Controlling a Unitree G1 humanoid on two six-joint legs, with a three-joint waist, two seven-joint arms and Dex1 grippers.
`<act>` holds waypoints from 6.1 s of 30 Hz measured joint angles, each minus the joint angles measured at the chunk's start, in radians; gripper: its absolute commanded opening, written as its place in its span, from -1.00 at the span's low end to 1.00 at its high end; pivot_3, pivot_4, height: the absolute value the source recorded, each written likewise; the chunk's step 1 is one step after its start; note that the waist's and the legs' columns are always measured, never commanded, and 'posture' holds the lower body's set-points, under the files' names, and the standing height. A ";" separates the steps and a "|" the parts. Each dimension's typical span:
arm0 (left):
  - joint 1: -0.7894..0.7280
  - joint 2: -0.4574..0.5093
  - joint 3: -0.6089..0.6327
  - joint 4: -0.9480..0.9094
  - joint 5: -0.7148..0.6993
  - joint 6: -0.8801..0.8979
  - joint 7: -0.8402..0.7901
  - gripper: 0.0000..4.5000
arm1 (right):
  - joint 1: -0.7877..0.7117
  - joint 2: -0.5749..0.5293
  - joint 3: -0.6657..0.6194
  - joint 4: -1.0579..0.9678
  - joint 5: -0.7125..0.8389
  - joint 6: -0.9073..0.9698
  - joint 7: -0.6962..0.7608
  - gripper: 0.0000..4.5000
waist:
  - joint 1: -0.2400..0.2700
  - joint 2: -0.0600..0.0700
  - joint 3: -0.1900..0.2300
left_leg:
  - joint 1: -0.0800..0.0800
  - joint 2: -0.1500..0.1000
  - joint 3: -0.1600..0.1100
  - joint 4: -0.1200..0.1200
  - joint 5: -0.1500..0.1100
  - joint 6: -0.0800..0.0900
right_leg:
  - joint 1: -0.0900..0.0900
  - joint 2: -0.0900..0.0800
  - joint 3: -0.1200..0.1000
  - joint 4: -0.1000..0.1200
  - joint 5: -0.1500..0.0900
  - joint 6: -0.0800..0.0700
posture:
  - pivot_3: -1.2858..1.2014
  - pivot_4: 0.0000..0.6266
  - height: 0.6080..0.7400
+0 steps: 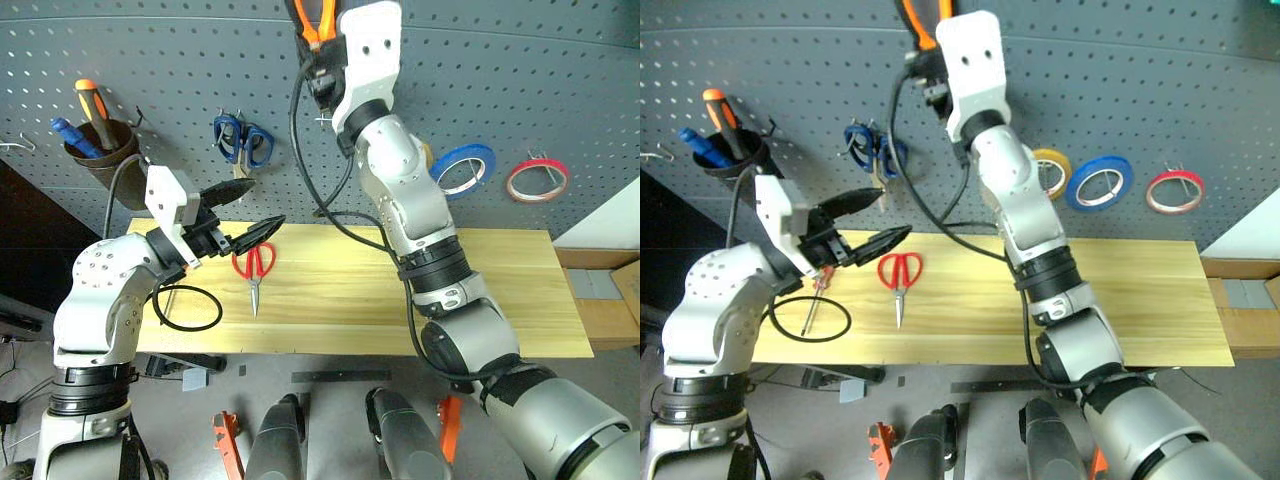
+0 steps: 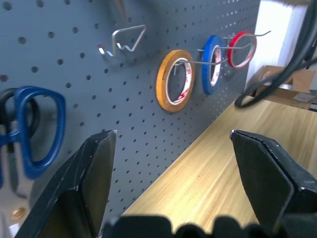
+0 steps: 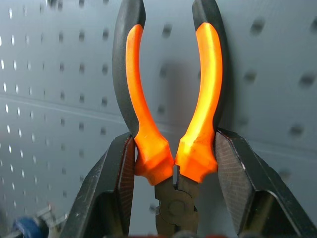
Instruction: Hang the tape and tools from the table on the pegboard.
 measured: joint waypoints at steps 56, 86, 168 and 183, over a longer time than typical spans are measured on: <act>0.158 -0.072 -0.068 0.003 0.134 0.097 0.224 0.75 | 0.525 -0.172 0.172 -0.811 0.122 0.772 0.348 0.98 | 0.002 -0.002 -0.003 | 0.003 0.002 -0.003 0.001 0.001 0.000 | 0.004 0.001 -0.002 -0.001 0.002 -0.003 | -0.02 -0.23 1.00; -0.178 -0.437 -0.067 0.600 0.411 0.449 0.899 -0.10 | 0.613 -0.458 0.265 -0.985 0.321 1.088 0.495 1.00 | -0.002 -0.003 -0.002 | 0.004 -0.001 -0.004 0.002 0.001 0.000 | 0.006 0.002 -0.003 -0.001 0.002 -0.002 | -0.09 -0.06 1.00; 0.208 -0.230 0.036 0.111 0.457 0.207 0.639 0.98 | 0.592 -0.421 0.204 -1.013 0.393 0.994 0.376 1.00 | -0.004 -0.002 0.004 | 0.003 0.002 -0.003 0.001 0.000 0.000 | 0.004 0.003 -0.002 -0.002 0.001 -0.002 | -0.06 0.05 1.00; -0.154 -0.080 0.116 0.719 0.400 0.313 0.608 0.98 | 0.388 -0.108 0.232 -0.788 0.360 1.229 0.188 1.00 | -0.002 0.000 0.053 | 0.001 0.002 -0.003 -0.003 0.000 0.000 | 0.000 0.002 -0.002 -0.004 0.001 -0.002 | -0.07 0.31 1.00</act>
